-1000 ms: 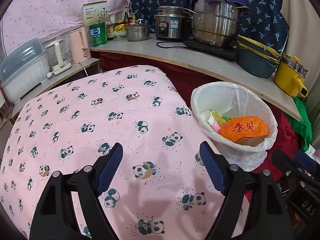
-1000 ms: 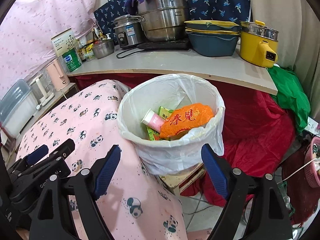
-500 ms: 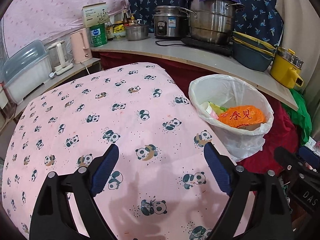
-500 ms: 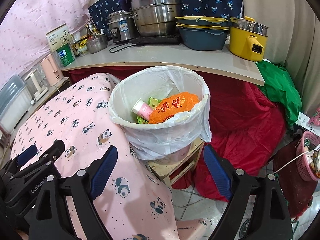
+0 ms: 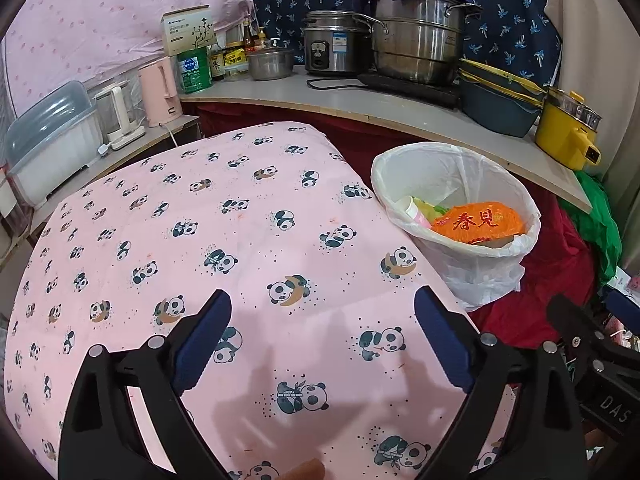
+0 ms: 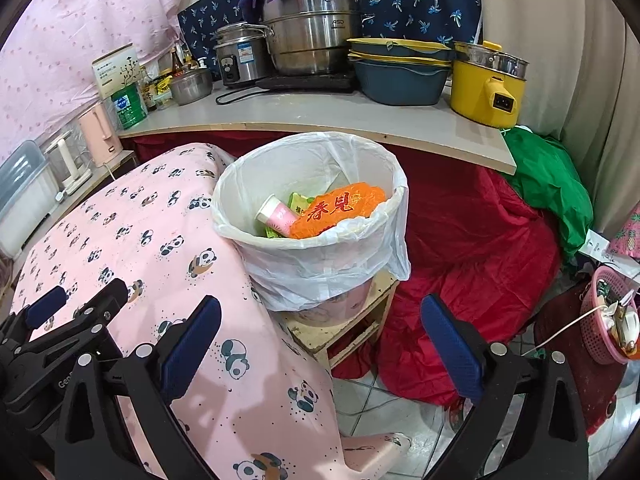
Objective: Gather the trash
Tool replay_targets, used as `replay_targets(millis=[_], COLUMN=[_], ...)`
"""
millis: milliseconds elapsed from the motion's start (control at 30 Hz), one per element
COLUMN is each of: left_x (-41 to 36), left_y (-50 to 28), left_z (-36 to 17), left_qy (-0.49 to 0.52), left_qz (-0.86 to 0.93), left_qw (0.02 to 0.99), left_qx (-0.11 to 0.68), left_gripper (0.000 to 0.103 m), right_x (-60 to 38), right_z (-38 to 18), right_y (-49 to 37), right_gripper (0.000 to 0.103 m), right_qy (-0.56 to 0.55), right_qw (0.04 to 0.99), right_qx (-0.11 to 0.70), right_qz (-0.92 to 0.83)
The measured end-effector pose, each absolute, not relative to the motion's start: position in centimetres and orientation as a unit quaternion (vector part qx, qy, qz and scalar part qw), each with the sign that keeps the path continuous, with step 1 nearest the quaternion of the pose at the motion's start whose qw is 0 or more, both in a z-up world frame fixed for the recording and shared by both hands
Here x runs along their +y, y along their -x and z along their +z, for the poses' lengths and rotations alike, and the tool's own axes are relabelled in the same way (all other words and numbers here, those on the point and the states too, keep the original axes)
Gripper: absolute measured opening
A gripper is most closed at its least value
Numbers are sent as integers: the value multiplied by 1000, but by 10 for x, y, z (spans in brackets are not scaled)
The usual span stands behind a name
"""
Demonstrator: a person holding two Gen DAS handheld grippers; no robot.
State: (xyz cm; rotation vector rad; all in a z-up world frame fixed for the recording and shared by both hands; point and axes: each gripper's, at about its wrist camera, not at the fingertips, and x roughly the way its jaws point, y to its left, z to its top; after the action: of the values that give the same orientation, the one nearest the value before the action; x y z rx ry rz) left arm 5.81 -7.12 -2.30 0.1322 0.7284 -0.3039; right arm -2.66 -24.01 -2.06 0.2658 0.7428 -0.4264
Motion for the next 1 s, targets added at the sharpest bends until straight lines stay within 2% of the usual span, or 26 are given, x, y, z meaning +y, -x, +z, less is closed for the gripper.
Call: replay_targets(millis=[267,1000], left_x=[-70,-68], left_y=[-53,-48], left_z=[-23,-24], left_qy=[-67,-70], left_qz=[-149,-149], left_qw=[923,923], left_qx=[349,349], left_gripper=[93,93], right_x=[-237,-232], right_z=[-22,-22], right_y=[29,30], right_gripper=[96,96], right_qy=[-123,-111], right_qw=[902,903], right_qx=[359,362], right_qz=[-205,-205])
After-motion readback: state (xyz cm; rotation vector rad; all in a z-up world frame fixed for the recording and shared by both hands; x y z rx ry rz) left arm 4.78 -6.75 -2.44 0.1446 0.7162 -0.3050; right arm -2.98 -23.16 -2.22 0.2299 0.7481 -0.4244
